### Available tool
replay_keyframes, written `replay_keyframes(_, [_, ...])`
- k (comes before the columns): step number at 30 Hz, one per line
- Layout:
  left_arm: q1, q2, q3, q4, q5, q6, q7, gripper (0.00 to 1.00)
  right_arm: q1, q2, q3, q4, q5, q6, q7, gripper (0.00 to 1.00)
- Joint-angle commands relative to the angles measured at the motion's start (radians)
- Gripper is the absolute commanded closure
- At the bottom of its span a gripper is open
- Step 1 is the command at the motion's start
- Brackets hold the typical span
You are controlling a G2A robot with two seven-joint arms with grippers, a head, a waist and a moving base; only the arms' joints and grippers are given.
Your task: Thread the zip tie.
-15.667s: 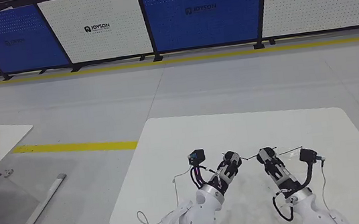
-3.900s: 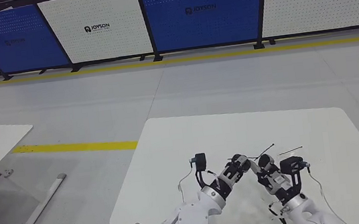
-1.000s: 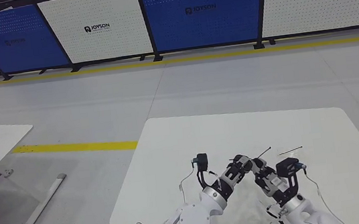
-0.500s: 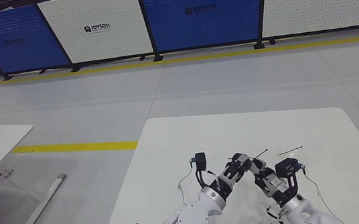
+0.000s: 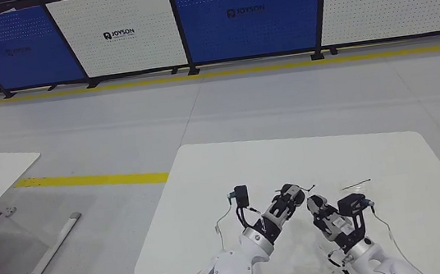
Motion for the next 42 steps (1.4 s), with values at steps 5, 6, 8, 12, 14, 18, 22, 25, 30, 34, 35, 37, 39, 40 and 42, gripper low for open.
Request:
replay_keyframes(5, [0.009,0.002,-0.002,-0.019,0.008,-0.005,0.001,1.0,0.007,-0.001,-0.008,0.013,0.001,0.0,0.0,1.0])
replay_keyframes(6, [0.01,0.002,-0.002,-0.022,0.01,-0.006,0.001,1.0,0.008,-0.001,-0.01,0.015,0.001,0.0,0.0,1.0])
replay_keyframes(8, [0.012,0.003,-0.001,-0.028,0.014,-0.007,0.0,1.0,0.012,-0.002,-0.013,0.02,0.002,0.0,-0.001,1.0])
replay_keyframes(12, [0.014,0.003,0.001,-0.033,0.018,-0.01,0.0,1.0,0.016,-0.003,-0.017,0.024,0.002,0.0,-0.002,1.0])
replay_keyframes(14, [0.014,0.003,0.002,-0.032,0.019,-0.01,0.0,1.0,0.017,-0.003,-0.019,0.024,0.007,0.0,-0.003,1.0])
replay_keyframes(18, [0.009,0.002,0.002,-0.018,0.015,-0.007,0.014,1.0,0.011,-0.001,-0.015,0.008,0.036,0.0,-0.019,0.0])
replay_keyframes(22, [0.011,0.001,-0.012,-0.012,-0.004,-0.014,0.04,1.0,-0.015,0.008,0.028,-0.031,0.086,0.0,-0.061,0.0])
replay_keyframes(25, [0.018,0.001,-0.031,-0.005,-0.021,-0.014,0.059,1.0,-0.045,0.017,0.074,-0.072,0.117,0.0,-0.102,0.0])
replay_keyframes(30, [0.021,0.001,-0.054,0.026,-0.059,-0.02,0.081,1.0,-0.101,0.032,0.164,-0.133,0.208,0.0,-0.16,0.0])
replay_keyframes(34, [0.028,0.001,-0.081,0.044,-0.096,-0.032,0.106,1.0,-0.143,0.044,0.244,-0.159,0.293,0.0,-0.203,0.0])
replay_keyframes(35, [0.03,0.001,-0.089,0.046,-0.106,-0.035,0.112,1.0,-0.15,0.046,0.258,-0.163,0.314,0.0,-0.211,0.0])
replay_keyframes(37, [0.035,0.001,-0.106,0.052,-0.119,-0.037,0.13,1.0,-0.166,0.051,0.287,-0.167,0.359,0.0,-0.221,0.0])
replay_keyframes(39, [0.037,0.0,-0.117,0.058,-0.126,-0.038,0.151,1.0,-0.178,0.054,0.31,-0.164,0.402,0.0,-0.236,0.0])
replay_keyframes(40, [0.038,0.0,-0.12,0.06,-0.135,-0.039,0.154,1.0,-0.183,0.055,0.32,-0.163,0.43,0.0,-0.243,0.0])
replay_keyframes(42, [0.038,0.0,-0.129,0.067,-0.122,-0.038,0.178,1.0,-0.196,0.058,0.345,-0.164,0.495,0.0,-0.264,0.0])
